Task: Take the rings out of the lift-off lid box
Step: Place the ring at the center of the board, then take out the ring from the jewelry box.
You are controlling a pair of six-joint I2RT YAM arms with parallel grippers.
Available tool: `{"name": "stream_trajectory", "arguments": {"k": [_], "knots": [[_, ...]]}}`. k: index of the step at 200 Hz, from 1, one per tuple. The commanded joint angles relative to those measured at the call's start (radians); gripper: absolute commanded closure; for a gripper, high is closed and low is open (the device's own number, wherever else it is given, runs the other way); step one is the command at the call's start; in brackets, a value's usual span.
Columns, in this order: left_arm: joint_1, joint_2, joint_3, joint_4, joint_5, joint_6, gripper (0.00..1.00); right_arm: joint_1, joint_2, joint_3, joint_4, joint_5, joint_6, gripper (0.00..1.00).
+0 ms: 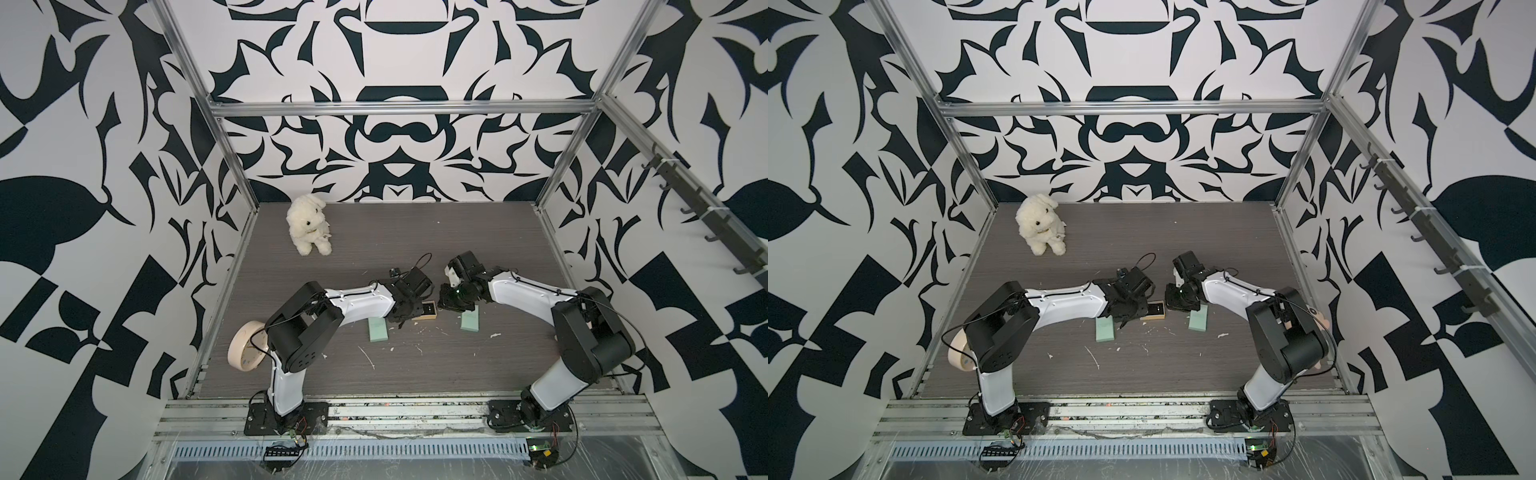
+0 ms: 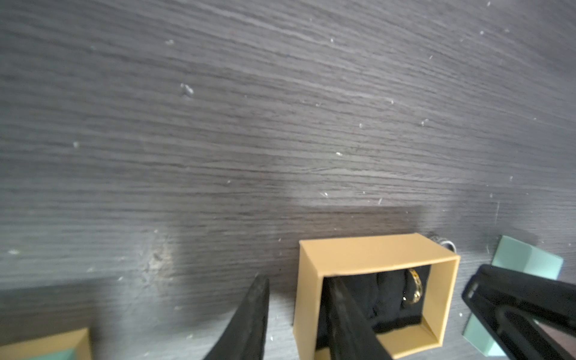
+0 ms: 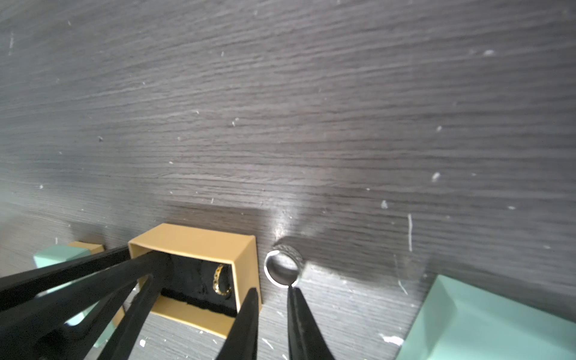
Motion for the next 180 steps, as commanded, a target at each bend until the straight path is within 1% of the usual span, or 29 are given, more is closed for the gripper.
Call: {"name": "stream_trajectory", "arguments": {"k": [1, 24, 65, 92, 180], "knots": [[-0.001, 0.006, -0.043, -0.082, -0.01, 0.002, 0.65, 0.008, 0.002, 0.028, -0.01, 0.021, 0.003, 0.79], [0.001, 0.0, -0.049, -0.082, -0.011, 0.002, 0.65, 0.019, -0.012, 0.037, -0.02, 0.036, 0.004, 0.8], [0.0, 0.005, -0.046, -0.075, -0.004, -0.003, 0.65, 0.105, -0.033, 0.094, -0.079, 0.107, 0.001, 0.8], [0.0, 0.01, -0.046, -0.071, 0.002, -0.006, 0.65, 0.133, -0.032, 0.116, -0.093, 0.129, 0.005, 0.8], [0.001, 0.016, -0.049, -0.063, 0.008, -0.012, 0.65, 0.176, 0.071, 0.154, -0.107, 0.171, 0.0, 0.81]]}}
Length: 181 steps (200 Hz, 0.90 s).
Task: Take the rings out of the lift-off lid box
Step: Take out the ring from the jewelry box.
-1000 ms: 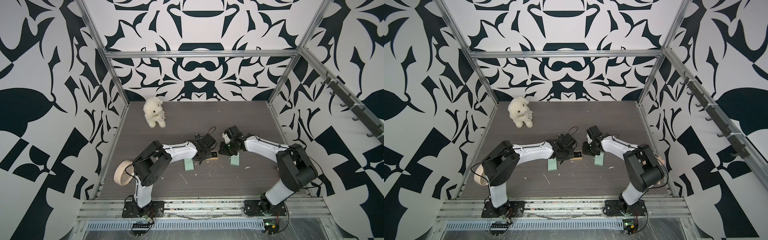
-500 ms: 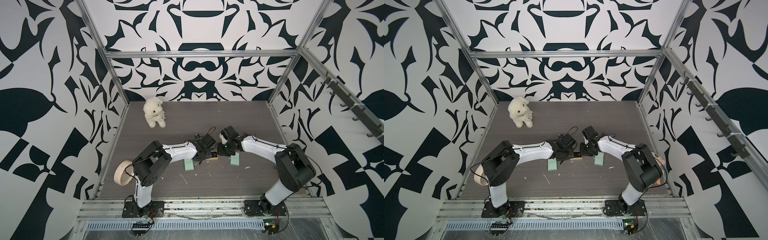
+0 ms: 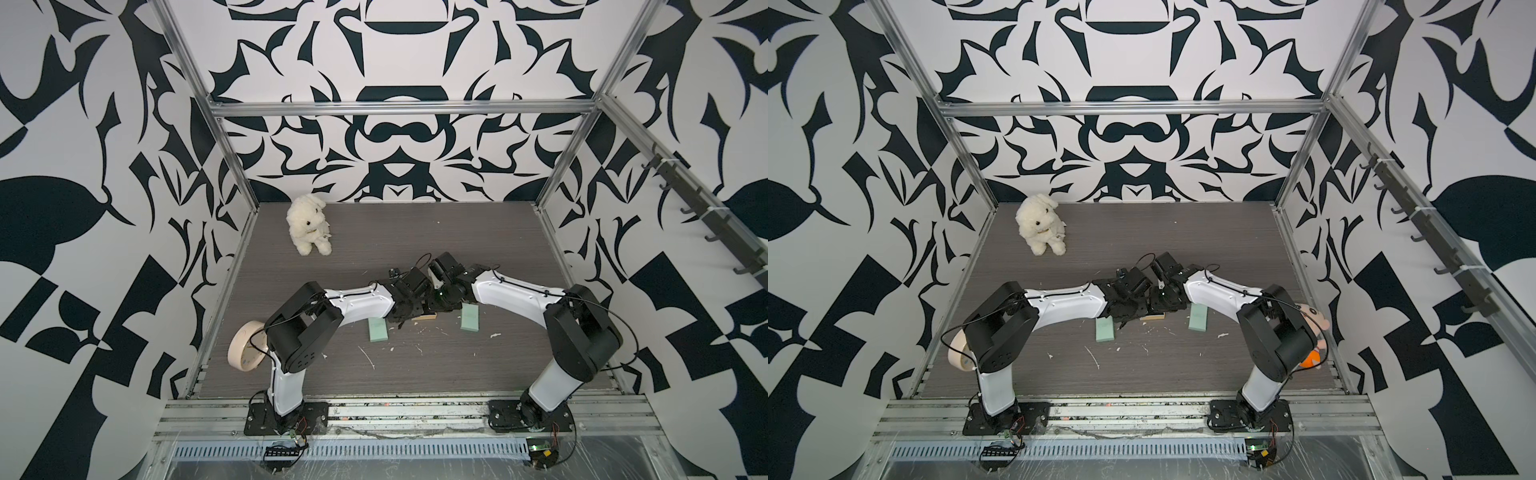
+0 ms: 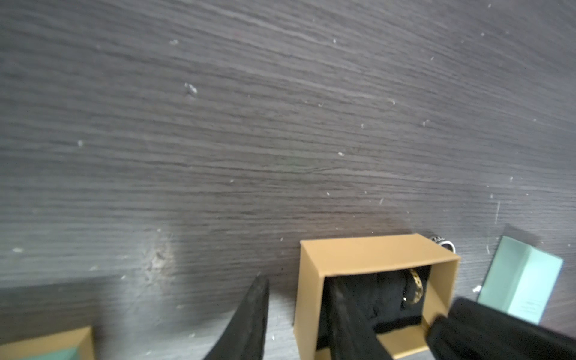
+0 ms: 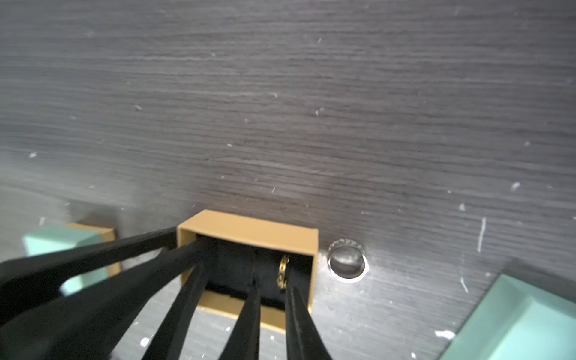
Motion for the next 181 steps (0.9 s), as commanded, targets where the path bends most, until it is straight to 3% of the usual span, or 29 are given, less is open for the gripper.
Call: {"name": "stream_trajectory", "arguments": {"k": [1, 59, 87, 181], "knots": [[0.0, 0.02, -0.041, -0.069, 0.01, -0.005, 0.65, 0.012, 0.017, 0.038, -0.023, 0.034, 0.001, 0.81], [0.0, 0.021, -0.044, -0.068, 0.012, -0.005, 0.65, 0.017, 0.065, 0.06, -0.03, 0.063, -0.002, 0.82], [0.0, 0.024, -0.044, -0.066, 0.013, -0.005, 0.65, 0.019, 0.07, 0.063, -0.031, 0.069, -0.002, 0.89], [0.0, 0.043, -0.047, -0.072, 0.014, -0.011, 0.65, 0.021, -0.021, 0.056, -0.048, 0.043, -0.01, 0.97]]}}
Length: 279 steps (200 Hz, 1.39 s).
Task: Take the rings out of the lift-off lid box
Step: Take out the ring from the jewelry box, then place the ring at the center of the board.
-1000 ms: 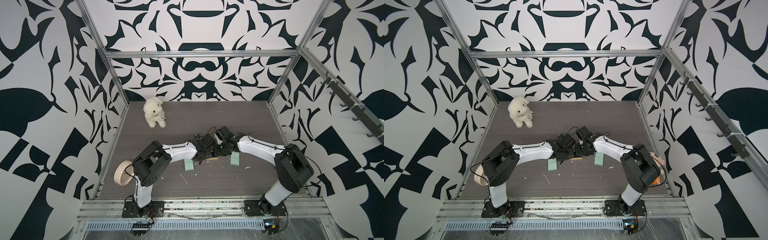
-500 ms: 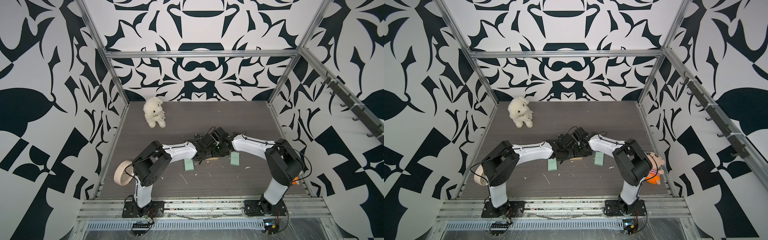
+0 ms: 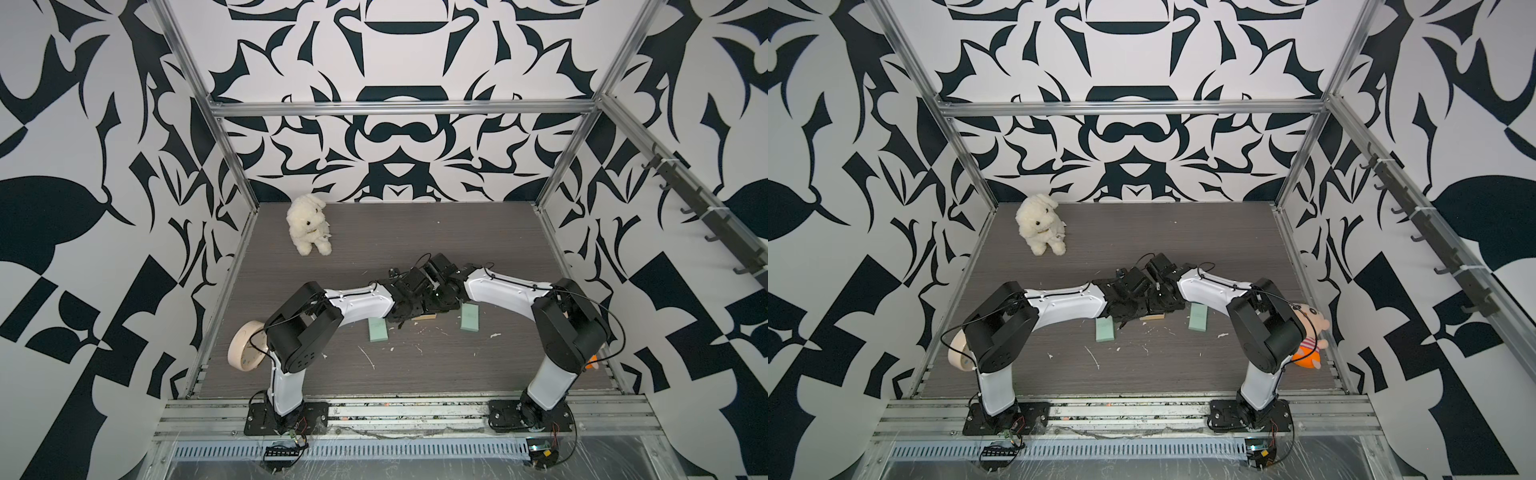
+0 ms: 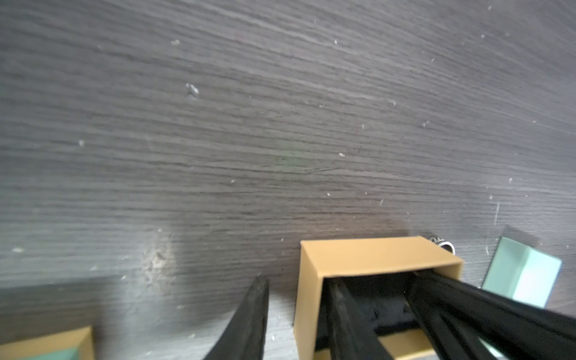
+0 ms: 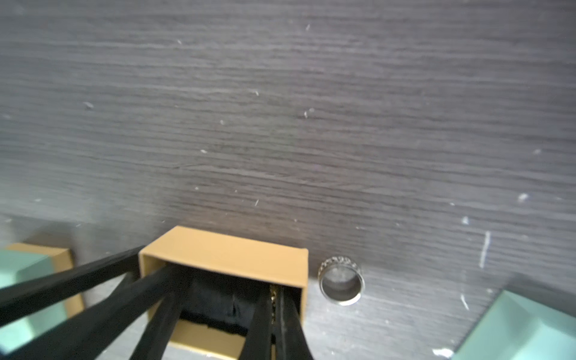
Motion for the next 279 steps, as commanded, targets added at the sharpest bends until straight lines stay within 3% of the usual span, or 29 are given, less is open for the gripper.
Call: {"name": "stream_trajectory", "arguments": {"k": [1, 110, 156, 219, 279], "knots": [[0.0, 0.044, -0.045, -0.075, 0.011, -0.008, 0.65, 0.006, -0.061, 0.021, -0.019, -0.004, -0.007, 0.97], [0.0, 0.066, -0.019, -0.111, 0.003, -0.001, 0.65, 0.001, -0.14, -0.019, -0.007, -0.03, -0.022, 0.97], [0.002, 0.054, -0.007, -0.117, 0.002, 0.007, 0.64, -0.099, -0.212, -0.12, 0.009, -0.05, -0.029, 0.97], [0.002, 0.042, 0.057, -0.146, -0.002, 0.03, 0.55, -0.127, -0.239, -0.231, 0.053, -0.056, -0.023, 0.97], [0.0, -0.048, 0.06, -0.173, -0.027, 0.018, 0.31, -0.131, -0.202, -0.28, 0.114, -0.073, -0.01, 0.96]]}}
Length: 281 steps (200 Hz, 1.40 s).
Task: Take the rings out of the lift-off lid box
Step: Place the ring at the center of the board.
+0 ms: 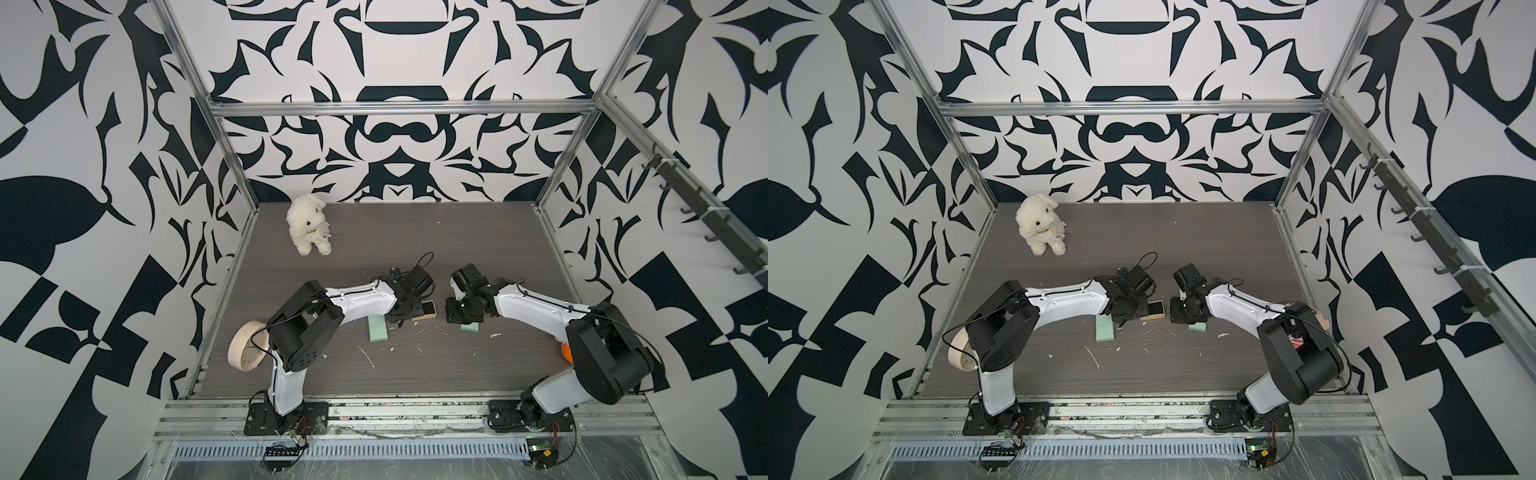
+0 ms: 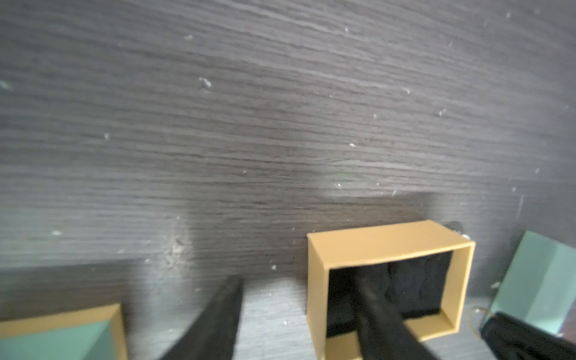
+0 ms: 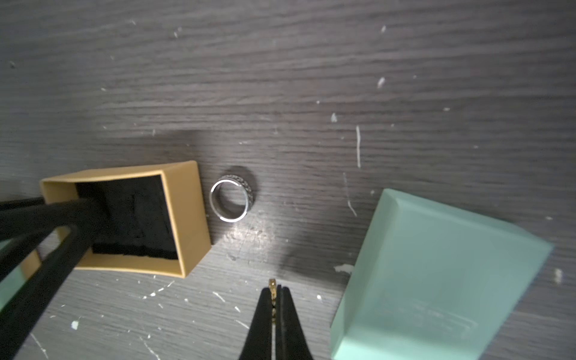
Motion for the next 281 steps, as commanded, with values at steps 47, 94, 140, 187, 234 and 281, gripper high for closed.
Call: {"name": "stream_trajectory", "arguments": {"k": [47, 94, 140, 187, 234, 281], "knots": [[-0.056, -0.157, -0.028, -0.06, -0.054, -0.075, 0.18, -0.005, 0.022, -0.029, 0.065, -0.011, 0.017, 0.94], [-0.139, -0.21, -0.056, -0.041, -0.095, -0.171, 0.06, -0.011, 0.014, -0.042, 0.064, -0.009, 0.017, 0.86], [-0.209, -0.219, -0.089, 0.009, -0.118, -0.265, 0.01, -0.016, -0.017, -0.038, 0.039, -0.005, 0.012, 0.76], [-0.249, -0.205, -0.161, 0.15, -0.136, -0.364, 0.0, -0.017, -0.128, -0.02, -0.02, 0.024, 0.005, 0.58], [-0.252, -0.2, -0.232, 0.301, -0.176, -0.439, 0.01, -0.021, -0.287, -0.018, -0.108, 0.14, 0.003, 0.27], [-0.25, -0.165, -0.267, 0.465, -0.2, -0.471, 0.01, -0.048, -0.401, -0.047, -0.154, 0.212, 0.032, 0.11]]}}
